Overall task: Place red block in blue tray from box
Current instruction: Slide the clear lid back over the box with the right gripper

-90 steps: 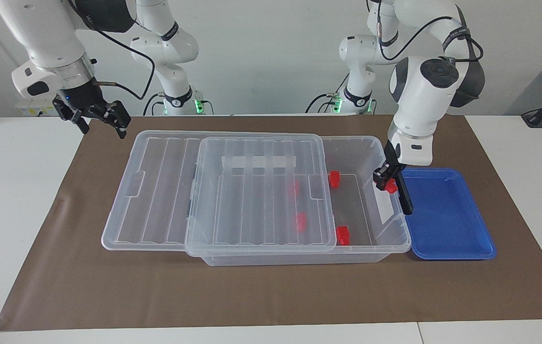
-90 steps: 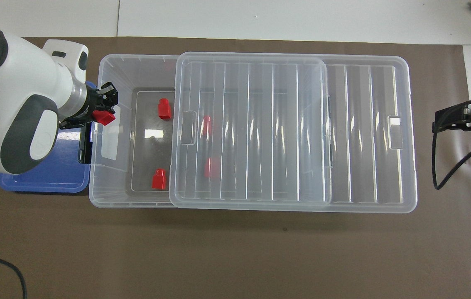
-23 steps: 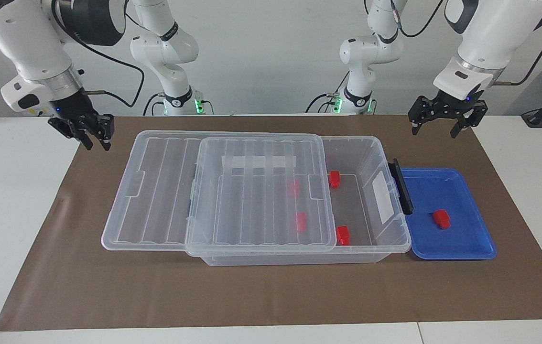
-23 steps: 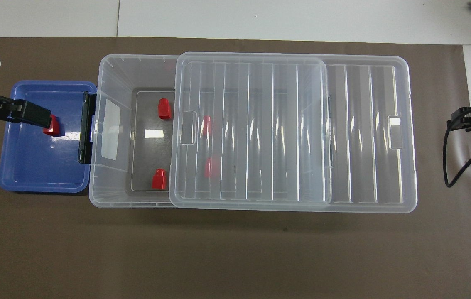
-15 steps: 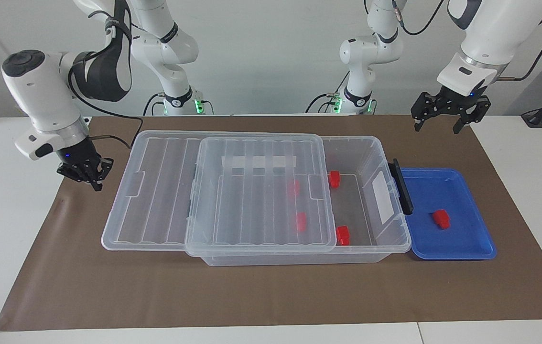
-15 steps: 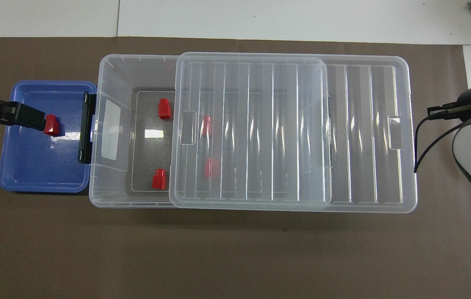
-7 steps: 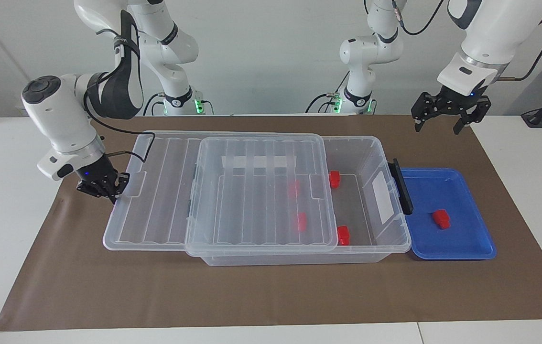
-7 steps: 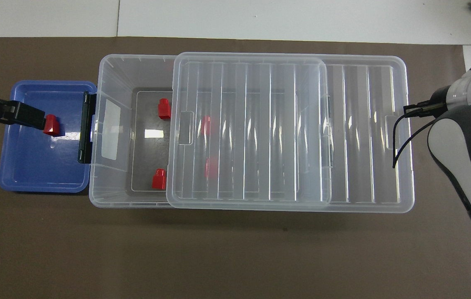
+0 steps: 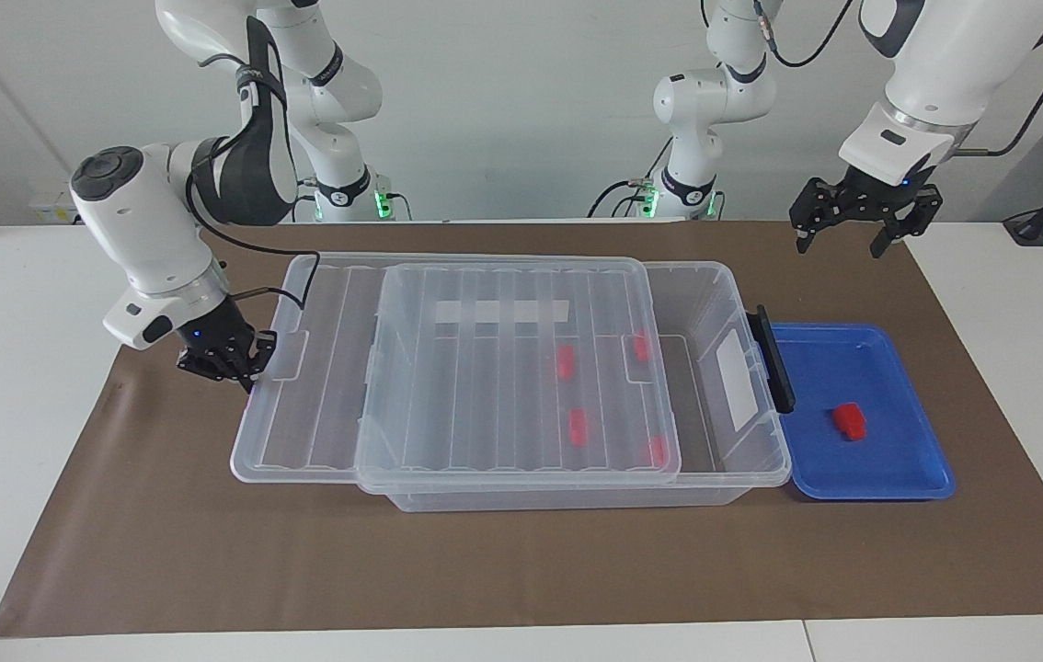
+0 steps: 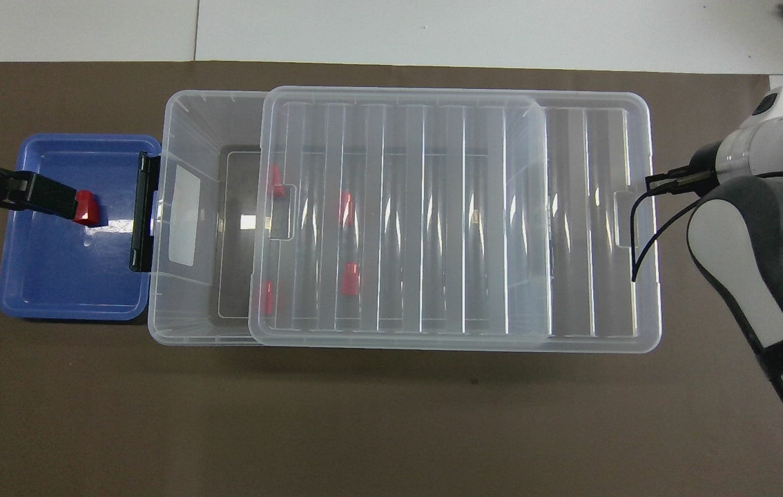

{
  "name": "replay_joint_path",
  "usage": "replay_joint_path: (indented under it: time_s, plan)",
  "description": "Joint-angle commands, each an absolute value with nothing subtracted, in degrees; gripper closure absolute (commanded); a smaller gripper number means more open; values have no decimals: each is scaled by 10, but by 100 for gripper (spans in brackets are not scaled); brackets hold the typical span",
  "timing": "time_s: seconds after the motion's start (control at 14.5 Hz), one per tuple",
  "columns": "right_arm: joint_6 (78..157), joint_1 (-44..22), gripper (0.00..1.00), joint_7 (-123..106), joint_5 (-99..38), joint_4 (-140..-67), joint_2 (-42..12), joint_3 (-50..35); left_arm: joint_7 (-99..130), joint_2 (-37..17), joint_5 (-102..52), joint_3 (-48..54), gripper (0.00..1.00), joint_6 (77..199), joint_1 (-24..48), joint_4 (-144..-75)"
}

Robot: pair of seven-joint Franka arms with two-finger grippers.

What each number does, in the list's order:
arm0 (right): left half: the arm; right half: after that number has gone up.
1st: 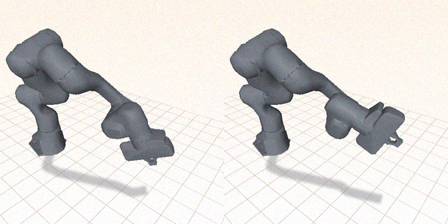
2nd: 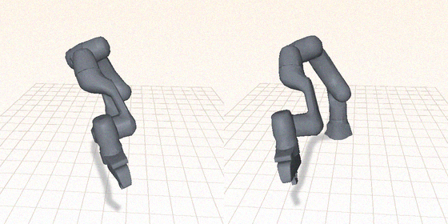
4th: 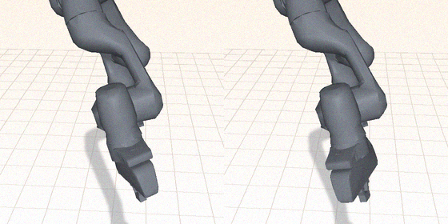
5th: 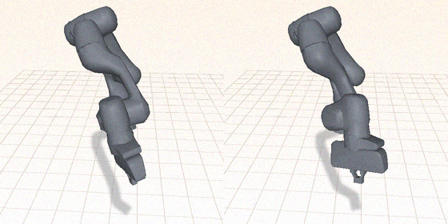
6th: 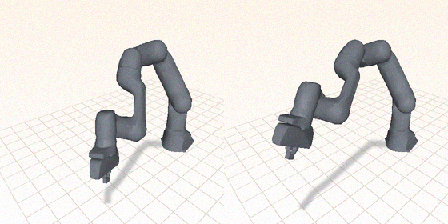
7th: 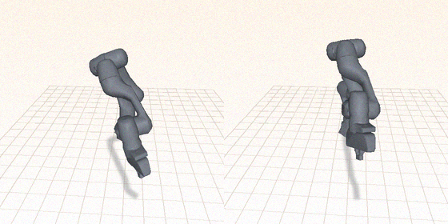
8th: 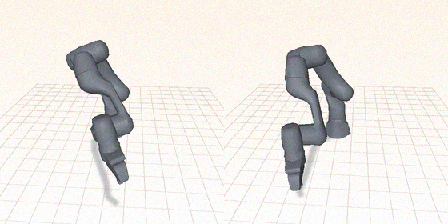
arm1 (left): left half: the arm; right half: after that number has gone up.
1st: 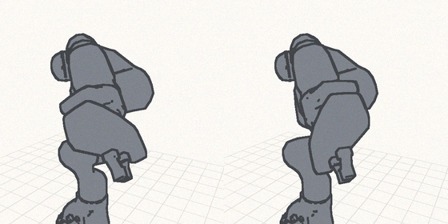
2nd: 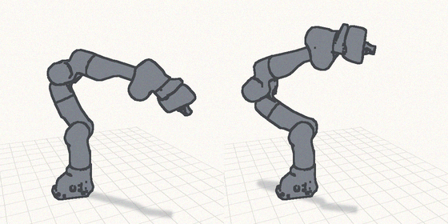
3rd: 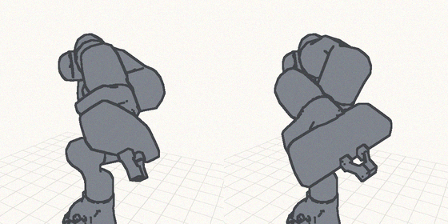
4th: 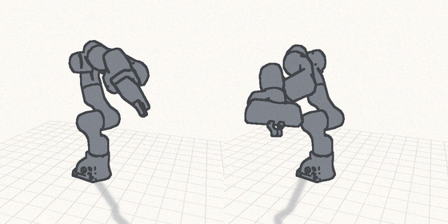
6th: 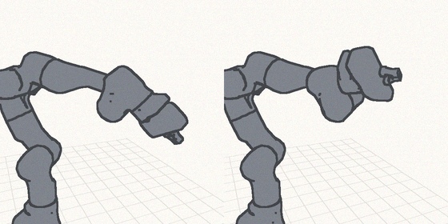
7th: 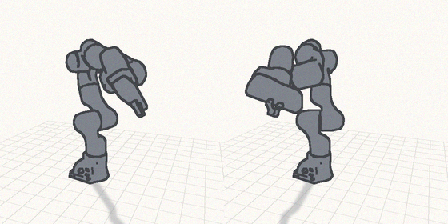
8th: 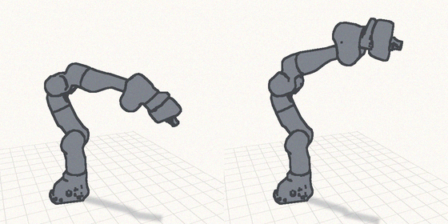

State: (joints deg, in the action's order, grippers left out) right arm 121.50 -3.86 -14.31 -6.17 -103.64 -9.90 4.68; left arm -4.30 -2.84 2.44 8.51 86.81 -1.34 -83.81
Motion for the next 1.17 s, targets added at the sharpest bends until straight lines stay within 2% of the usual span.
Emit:
replay_joint_path:
  time_s: [0.0, 0.76, 1.1]
  plan:
    - [1218, -51, 100, -130, -80, -1038, -98, 45, -40, 0, 16, 43, 0, 886, 21, -873]
    - [1222, -108, 100, -69, -130, -1047, -98, 45, -40, 4, 15, 29, 0, 890, 36, -884]
    - [1223, -112, 100, -69, -154, -1048, -98, 45, -40, 11, 15, 25, 0, 897, 39, -896]
